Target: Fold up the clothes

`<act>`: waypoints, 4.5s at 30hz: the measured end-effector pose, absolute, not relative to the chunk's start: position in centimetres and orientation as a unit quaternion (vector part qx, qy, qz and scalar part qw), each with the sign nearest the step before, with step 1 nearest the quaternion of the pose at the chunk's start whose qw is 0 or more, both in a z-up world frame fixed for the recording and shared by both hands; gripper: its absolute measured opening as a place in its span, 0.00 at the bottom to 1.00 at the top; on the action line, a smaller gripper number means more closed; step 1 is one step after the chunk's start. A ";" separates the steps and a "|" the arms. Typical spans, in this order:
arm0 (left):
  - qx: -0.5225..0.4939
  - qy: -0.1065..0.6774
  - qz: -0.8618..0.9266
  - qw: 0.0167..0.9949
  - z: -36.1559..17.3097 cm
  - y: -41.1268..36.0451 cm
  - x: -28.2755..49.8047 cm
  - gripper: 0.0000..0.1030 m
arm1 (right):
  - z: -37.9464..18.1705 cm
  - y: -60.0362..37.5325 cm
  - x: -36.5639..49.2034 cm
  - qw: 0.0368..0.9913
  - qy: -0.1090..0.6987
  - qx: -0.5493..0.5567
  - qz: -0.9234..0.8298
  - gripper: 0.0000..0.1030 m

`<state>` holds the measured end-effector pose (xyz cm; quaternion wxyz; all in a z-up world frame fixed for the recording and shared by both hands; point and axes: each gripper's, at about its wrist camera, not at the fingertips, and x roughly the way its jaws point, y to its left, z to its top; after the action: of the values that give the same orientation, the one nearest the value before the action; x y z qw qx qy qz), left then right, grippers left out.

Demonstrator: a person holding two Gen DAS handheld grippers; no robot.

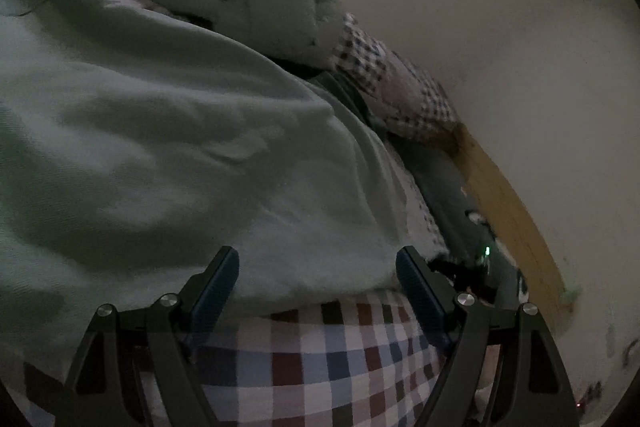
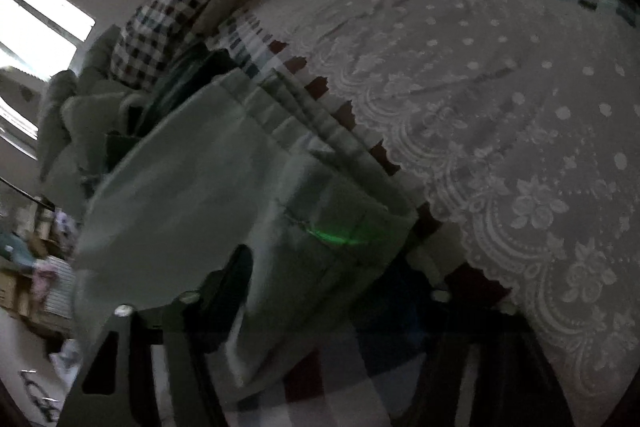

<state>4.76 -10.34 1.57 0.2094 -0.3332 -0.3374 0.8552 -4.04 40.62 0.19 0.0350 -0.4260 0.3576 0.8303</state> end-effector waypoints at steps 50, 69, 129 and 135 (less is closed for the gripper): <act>-0.289 -0.297 0.906 -0.083 6.3 -49.8 8.8 0.09 | 13.8 40.3 5.7 0.036 0.240 -0.357 0.902 0.11; -0.235 -0.358 0.902 0.053 5.1 -42.8 20.1 0.05 | 20.1 51.1 6.7 0.109 0.222 -0.340 0.907 0.10; -0.275 -0.309 0.909 -0.045 1.1 -40.1 20.6 0.49 | 0.8 5.7 27.6 -0.259 -0.137 -0.316 0.902 0.52; -0.283 -0.317 0.904 -0.049 0.6 -41.0 20.7 0.28 | -0.9 4.7 26.8 -0.272 -0.139 -0.347 0.887 0.53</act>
<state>20.67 -41.03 0.61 -0.0487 -0.2826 -0.3173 0.9039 26.78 4.69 -0.92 -0.2718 -0.3467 -0.1387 0.8869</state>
